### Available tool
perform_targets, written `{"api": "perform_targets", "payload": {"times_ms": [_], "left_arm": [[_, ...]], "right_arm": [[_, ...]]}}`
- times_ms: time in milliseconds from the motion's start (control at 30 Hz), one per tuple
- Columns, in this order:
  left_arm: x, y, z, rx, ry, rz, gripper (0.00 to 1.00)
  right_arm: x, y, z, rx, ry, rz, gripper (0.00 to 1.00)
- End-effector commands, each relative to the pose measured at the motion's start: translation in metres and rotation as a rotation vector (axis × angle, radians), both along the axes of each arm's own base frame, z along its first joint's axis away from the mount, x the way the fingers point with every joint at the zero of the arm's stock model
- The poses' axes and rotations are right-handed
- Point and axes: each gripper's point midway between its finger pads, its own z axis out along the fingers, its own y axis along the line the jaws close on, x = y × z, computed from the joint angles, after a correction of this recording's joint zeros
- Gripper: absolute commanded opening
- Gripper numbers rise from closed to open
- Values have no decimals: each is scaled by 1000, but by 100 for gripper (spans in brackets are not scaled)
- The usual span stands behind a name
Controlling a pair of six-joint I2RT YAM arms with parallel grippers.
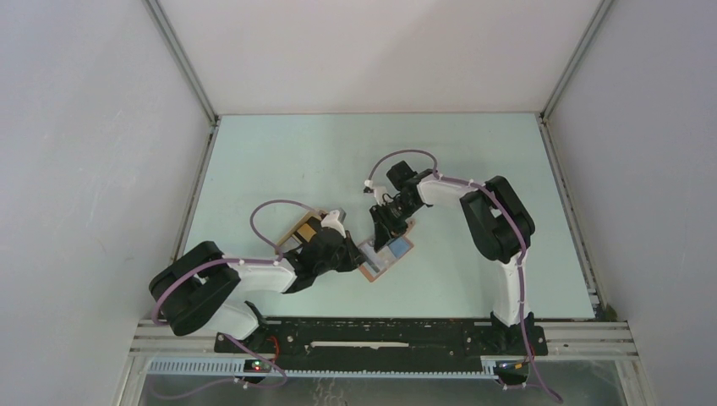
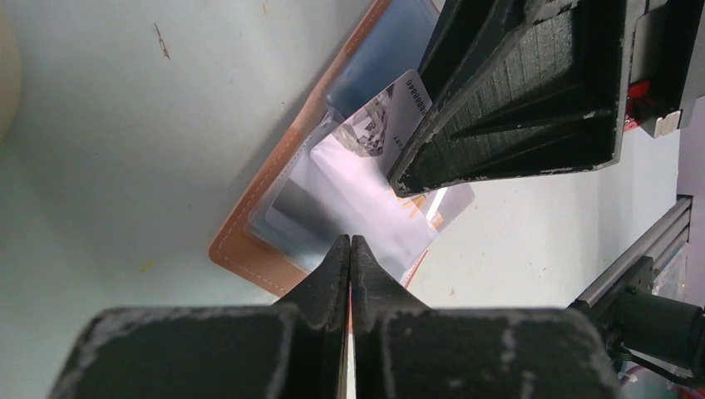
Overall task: Put the credit cards into the card holder
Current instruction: Insert the credit card into the card holder.
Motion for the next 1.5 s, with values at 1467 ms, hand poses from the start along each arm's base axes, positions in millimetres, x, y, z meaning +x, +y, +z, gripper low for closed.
{"api": "perform_targets", "payload": {"times_ms": [1467], "left_arm": [[4,10,-7,57,20,42,2]], "right_arm": [[8,-19,4,-133,-195,86,50]]}}
